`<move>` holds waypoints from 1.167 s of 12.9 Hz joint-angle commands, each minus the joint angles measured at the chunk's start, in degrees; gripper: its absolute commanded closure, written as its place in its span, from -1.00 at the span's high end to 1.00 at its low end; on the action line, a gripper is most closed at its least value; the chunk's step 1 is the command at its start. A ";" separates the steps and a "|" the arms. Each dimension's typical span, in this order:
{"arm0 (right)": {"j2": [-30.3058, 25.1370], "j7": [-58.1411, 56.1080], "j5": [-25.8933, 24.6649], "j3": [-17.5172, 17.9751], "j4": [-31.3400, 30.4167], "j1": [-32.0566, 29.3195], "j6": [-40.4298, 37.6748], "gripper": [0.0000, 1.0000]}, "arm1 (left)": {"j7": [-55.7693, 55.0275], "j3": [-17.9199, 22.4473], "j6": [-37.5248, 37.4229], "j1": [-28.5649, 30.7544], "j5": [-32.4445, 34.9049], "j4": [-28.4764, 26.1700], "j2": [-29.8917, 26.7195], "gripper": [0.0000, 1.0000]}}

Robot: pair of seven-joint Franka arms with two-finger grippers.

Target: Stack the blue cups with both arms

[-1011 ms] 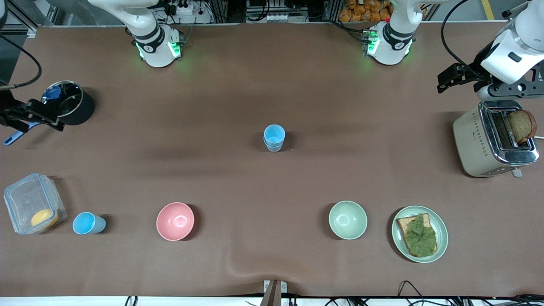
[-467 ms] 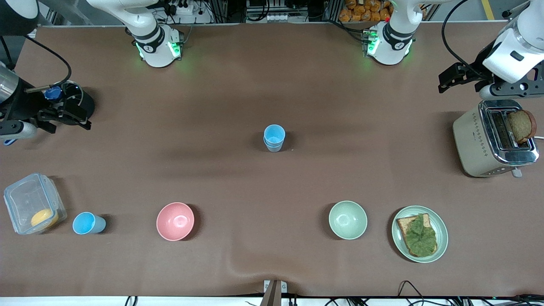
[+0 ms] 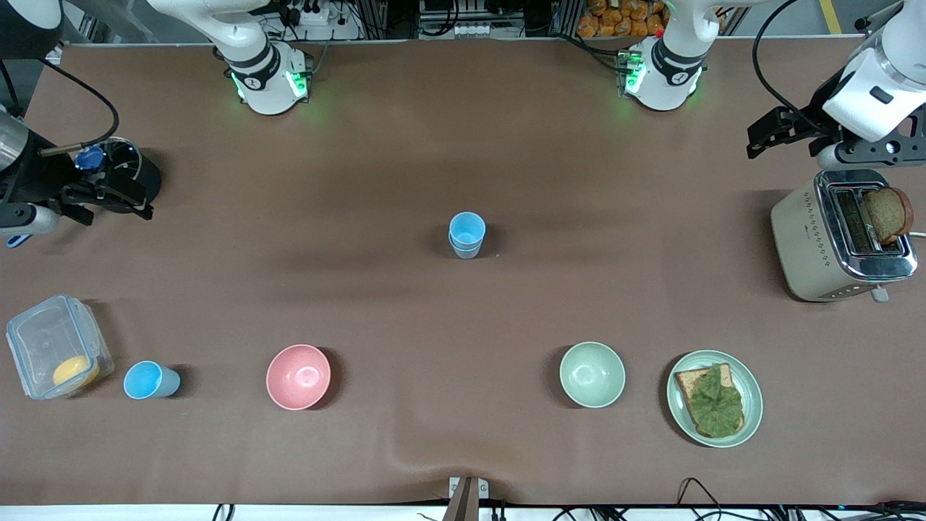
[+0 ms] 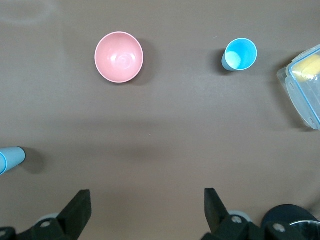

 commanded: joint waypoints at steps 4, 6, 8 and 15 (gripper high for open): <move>-3.86 -0.11 -0.16 -0.69 0.28 -3.30 -1.43 1.00 | 0.07 -0.22 -0.99 0.22 0.97 0.89 0.01 1.00; -4.30 -2.20 -0.33 -1.21 0.46 -3.65 -3.10 1.00 | 0.07 -0.22 -0.99 0.31 0.97 0.89 0.01 1.00; -4.56 -4.93 -1.04 -1.65 0.19 -4.00 -3.28 1.00 | -0.01 -0.22 -1.07 0.31 0.97 0.89 0.01 1.00; -5.35 -4.50 -2.00 -1.48 -2.00 -4.09 -4.42 1.00 | -0.28 -0.22 -1.07 0.22 0.97 0.89 0.01 1.00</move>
